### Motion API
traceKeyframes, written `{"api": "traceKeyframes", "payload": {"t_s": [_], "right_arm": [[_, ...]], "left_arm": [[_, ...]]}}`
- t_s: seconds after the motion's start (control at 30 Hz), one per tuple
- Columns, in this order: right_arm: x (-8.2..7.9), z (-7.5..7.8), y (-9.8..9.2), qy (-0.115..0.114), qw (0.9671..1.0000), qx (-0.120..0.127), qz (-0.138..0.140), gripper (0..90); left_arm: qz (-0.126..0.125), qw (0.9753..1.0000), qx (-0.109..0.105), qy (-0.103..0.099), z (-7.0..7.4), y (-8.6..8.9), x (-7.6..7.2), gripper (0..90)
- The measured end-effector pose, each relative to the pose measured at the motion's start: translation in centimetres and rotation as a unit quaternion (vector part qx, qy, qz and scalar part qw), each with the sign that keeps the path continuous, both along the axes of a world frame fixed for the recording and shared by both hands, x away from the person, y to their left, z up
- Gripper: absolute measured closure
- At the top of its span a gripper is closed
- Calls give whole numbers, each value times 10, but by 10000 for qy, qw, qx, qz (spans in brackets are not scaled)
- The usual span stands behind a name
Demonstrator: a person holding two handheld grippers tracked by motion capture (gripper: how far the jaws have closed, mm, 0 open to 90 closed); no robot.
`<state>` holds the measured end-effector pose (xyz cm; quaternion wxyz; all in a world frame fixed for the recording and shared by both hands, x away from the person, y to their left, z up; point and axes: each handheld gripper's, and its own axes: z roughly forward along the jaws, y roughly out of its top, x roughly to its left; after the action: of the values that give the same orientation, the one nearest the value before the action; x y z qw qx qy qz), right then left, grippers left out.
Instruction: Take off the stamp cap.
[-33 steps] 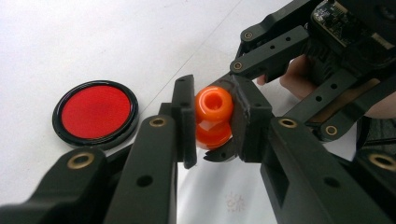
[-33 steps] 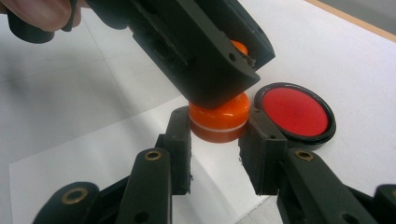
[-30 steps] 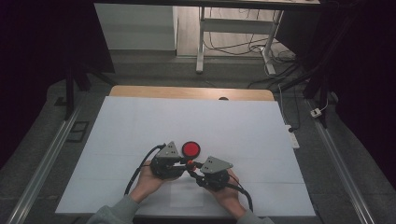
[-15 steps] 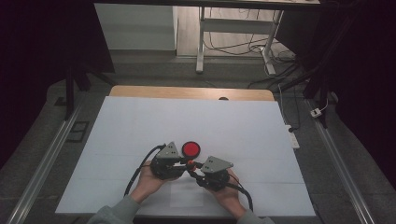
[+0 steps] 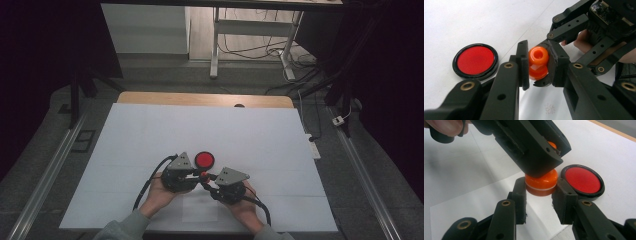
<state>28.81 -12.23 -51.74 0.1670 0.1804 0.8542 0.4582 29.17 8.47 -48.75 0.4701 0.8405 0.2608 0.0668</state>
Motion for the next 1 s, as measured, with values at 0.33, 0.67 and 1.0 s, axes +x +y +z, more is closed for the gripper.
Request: {"api": "traceKeyframes", "payload": {"t_s": [0.33,0.67,1.0], "right_arm": [[0,0,0,-18,10000,31,4,650],[0,0,-1,-56,10000,61,14,650],[0,1,-1,-81,10000,45,16,651]], "left_arm": [[21,10000,-72,28,-1,1,1,724],[42,9999,-99,14,0,1,0,725],[64,9999,-117,15,0,1,-1,725]]}}
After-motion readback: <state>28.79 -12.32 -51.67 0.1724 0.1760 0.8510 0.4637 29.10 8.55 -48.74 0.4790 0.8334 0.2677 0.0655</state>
